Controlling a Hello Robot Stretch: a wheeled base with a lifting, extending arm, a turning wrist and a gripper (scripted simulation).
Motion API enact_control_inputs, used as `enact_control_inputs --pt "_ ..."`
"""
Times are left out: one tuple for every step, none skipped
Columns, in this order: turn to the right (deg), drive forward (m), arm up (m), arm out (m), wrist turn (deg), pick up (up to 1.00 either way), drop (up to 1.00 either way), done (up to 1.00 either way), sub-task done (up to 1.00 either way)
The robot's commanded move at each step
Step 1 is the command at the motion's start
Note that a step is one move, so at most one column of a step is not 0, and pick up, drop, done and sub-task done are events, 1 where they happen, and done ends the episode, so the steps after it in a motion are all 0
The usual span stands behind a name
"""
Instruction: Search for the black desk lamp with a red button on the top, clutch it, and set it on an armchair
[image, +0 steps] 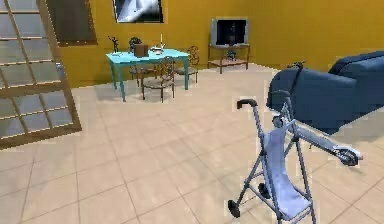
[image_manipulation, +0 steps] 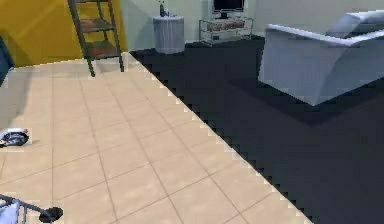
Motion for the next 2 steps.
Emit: enact_control_inputs --pt "-42.0 0.0 0.0 0.0 0.0 0.0 0.0 0.0 0.0" --pt "0.0 1.0 0.0 0.0 0.0 0.0 0.0 0.0 0.0"
